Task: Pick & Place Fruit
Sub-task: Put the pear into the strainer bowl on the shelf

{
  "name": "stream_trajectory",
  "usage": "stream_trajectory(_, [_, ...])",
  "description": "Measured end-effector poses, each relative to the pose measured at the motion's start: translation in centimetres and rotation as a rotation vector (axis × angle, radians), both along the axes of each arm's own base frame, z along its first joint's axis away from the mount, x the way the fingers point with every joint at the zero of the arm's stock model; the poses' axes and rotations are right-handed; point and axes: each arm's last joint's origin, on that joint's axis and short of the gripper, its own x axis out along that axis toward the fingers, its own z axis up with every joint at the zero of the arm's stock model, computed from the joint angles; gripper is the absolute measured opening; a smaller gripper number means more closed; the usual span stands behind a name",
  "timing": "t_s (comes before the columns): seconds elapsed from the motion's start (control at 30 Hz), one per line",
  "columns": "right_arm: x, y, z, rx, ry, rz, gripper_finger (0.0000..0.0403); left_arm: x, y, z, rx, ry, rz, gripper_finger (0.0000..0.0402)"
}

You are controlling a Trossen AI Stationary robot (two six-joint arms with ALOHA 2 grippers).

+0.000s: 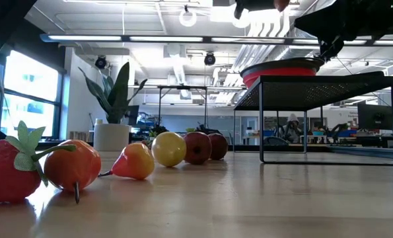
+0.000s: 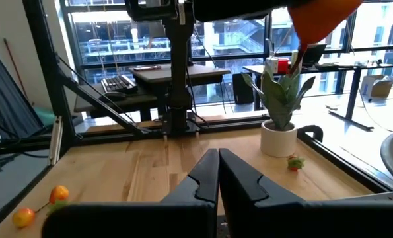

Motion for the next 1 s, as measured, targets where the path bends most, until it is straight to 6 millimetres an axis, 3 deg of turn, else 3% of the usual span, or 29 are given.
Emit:
stream_trajectory(0.3, [0.0, 0.0, 0.0, 0.000, 0.000, -0.003, 0.0013, 0.0, 0.0, 0.0, -0.001, -0.004, 0.010, 0.0132])
stream_trajectory(0.7, [-0.1, -0.2, 0.8, 0.047, -0.081, -0.048, 0.0170, 0.2, -0.6, -0.1, -0.004, -0.013, -0.055, 0.0132])
stream_trajectory(1.0, [-0.1, -0.1, 0.9, 0.048, -0.092, -0.027, 0.0203, 0.4, -3.0, -0.1, 0.000, -0.016, -0.112, 0.0132])
